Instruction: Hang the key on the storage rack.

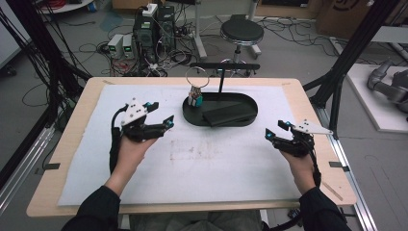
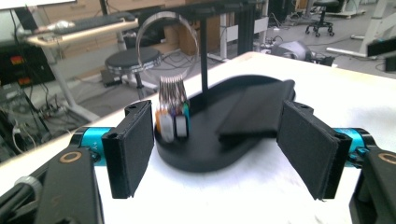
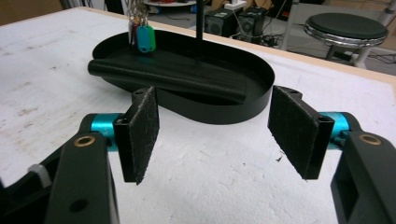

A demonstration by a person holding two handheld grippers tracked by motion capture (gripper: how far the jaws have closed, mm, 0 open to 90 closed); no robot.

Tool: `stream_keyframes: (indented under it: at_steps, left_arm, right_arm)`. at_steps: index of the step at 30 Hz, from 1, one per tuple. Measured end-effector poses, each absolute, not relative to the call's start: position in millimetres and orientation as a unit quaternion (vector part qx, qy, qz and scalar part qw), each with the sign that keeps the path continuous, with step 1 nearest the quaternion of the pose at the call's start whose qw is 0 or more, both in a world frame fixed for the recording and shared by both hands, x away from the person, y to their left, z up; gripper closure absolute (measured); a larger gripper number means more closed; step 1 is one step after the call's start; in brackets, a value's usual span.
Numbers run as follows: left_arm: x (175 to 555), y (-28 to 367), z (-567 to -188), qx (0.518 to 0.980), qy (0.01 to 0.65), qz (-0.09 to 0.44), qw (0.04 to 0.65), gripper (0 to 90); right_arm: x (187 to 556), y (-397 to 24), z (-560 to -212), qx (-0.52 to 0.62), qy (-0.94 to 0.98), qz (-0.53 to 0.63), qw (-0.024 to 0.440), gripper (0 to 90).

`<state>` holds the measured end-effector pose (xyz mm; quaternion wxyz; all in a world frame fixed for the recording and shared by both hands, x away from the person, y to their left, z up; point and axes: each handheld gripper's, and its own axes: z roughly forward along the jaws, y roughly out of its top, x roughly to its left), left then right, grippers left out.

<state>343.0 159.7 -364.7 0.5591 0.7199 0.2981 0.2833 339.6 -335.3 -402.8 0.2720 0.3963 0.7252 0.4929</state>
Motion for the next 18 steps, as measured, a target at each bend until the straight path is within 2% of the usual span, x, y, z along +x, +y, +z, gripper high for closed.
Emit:
stream_keyframes:
  at_steps: [8,18]
  left_arm:
    - [322.6,189.4,-403.3,0.716,0.343,0.267,0.546,27.0]
    - [324.3,204.6,-415.9,0.713,0.367,0.282,0.526,26.2]
  right_arm:
    - [339.2,-336.9,-402.7,0.403,0.724,0.489,0.274,34.3]
    - [343.2,-333.1,-405.9,0.401,0.734,0.479,0.268,32.8]
